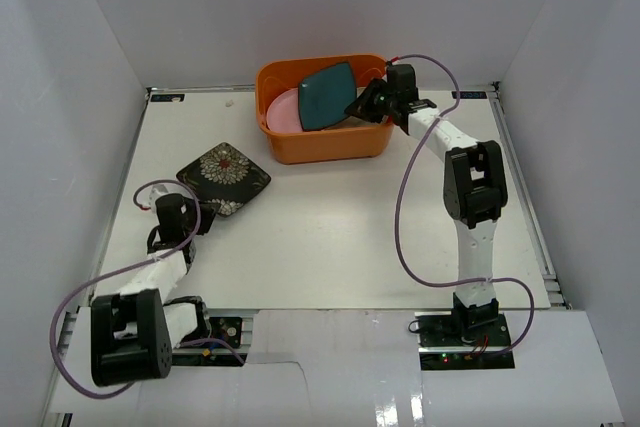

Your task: Place the plates into the plastic bin on the countertop

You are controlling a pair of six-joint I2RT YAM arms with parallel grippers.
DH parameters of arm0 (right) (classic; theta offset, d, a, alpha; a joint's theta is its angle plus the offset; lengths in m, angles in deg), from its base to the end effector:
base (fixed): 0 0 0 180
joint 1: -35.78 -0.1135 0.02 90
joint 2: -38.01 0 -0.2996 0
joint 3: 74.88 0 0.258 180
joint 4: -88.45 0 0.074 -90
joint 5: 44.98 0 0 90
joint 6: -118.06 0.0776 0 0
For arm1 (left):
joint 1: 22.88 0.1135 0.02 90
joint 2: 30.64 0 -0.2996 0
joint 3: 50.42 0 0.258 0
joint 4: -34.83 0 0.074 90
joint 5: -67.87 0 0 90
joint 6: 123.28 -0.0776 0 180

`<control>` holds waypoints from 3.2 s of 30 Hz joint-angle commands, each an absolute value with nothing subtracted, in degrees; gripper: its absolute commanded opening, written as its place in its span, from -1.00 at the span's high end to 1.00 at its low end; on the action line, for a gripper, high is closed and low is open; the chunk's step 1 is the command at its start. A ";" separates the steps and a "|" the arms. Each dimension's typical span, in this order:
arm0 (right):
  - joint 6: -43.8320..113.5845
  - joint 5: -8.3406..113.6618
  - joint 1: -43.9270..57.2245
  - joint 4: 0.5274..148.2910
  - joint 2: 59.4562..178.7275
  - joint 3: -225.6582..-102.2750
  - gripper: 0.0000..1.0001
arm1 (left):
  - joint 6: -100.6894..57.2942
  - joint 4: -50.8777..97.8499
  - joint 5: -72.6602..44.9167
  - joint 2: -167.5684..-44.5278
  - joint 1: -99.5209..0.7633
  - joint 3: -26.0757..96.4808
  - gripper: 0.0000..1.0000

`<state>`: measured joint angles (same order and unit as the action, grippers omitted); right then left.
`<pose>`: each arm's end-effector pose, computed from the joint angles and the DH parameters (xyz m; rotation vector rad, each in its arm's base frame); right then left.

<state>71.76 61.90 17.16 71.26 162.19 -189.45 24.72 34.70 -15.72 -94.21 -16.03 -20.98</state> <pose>0.5377 0.2050 0.2514 0.2756 2.1439 0.9585 0.2245 0.0182 0.1520 -1.1416 1.9205 -0.6226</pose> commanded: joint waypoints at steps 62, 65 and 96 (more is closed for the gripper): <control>52.76 50.38 14.95 80.28 86.70 -125.60 -0.08 | 12.78 9.61 -5.61 -151.14 -39.93 67.79 -0.91; 52.50 49.59 14.95 79.31 86.26 -126.47 -0.25 | 11.64 8.99 -5.43 -149.56 -39.84 68.41 -0.96; 44.32 31.74 14.94 67.36 65.96 -130.96 -0.80 | -10.34 2.22 -7.90 -62.30 -40.19 5.41 -0.96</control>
<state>45.43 34.06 15.02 65.57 66.39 -131.95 -8.04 4.21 -8.16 -65.60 -40.14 7.30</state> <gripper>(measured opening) 0.900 0.979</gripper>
